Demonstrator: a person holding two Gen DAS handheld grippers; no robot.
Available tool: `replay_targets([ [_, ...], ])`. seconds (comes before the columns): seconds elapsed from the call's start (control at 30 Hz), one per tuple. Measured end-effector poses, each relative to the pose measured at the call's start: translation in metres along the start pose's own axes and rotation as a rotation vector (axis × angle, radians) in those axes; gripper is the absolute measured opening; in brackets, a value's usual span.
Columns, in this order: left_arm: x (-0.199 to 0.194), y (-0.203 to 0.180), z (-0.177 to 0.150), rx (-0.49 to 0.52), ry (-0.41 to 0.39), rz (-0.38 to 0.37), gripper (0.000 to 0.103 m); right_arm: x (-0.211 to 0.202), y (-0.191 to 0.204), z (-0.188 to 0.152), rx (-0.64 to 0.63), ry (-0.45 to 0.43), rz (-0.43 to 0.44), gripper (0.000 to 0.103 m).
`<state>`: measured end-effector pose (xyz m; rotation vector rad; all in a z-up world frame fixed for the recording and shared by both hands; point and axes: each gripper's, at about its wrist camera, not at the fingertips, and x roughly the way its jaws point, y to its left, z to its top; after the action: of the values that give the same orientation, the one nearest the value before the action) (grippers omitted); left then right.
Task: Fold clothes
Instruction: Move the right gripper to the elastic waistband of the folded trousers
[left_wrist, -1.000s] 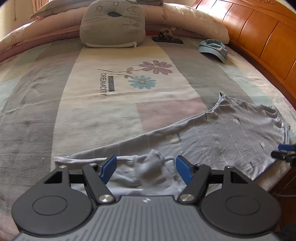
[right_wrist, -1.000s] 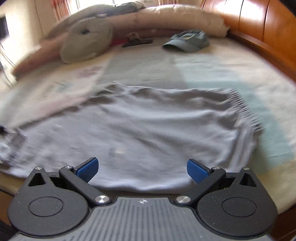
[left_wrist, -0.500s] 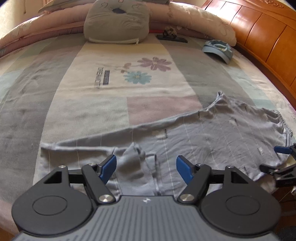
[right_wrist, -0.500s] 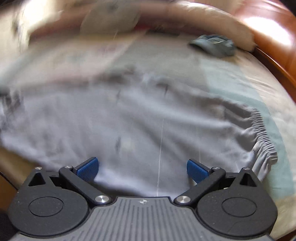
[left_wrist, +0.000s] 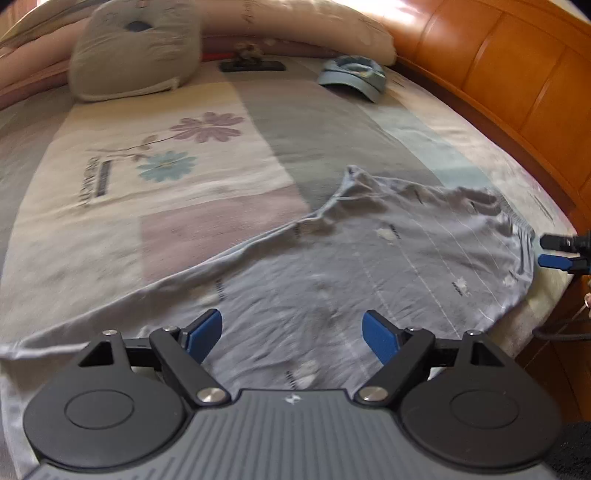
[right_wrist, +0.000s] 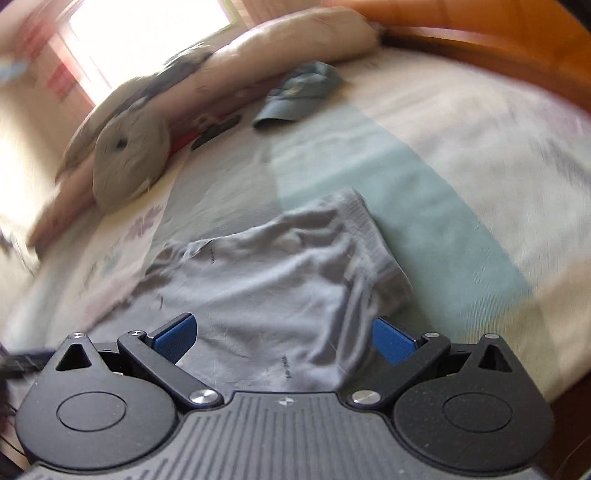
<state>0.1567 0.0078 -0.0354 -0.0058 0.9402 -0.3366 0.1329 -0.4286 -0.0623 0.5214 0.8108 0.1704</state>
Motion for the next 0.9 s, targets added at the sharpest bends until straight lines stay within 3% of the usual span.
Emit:
replay_targets([
  [0.13, 0.005, -0.006, 0.004, 0.004, 0.009, -0.006, 0.083, 0.012, -0.032, -0.001, 0.171, 0.021, 0.068, 0.103],
  [0.47, 0.014, -0.021, 0.012, 0.009, 0.024, -0.015, 0.083, 0.04, -0.062, 0.019, 0.38, 0.043, 0.268, 0.103],
  [0.7, 0.018, -0.028, 0.019, 0.005, 0.019, -0.015, 0.083, 0.048, -0.051, 0.014, 0.382, 0.063, 0.331, 0.103],
  [0.77, 0.021, -0.028, 0.022, -0.002, 0.023, -0.015, 0.083, 0.049, -0.041, 0.012, 0.303, 0.068, 0.305, 0.103],
  [0.9, 0.025, -0.031, 0.027, 0.009, 0.027, -0.013, 0.083, 0.051, -0.046, 0.025, 0.304, -0.011, 0.27, 0.103],
])
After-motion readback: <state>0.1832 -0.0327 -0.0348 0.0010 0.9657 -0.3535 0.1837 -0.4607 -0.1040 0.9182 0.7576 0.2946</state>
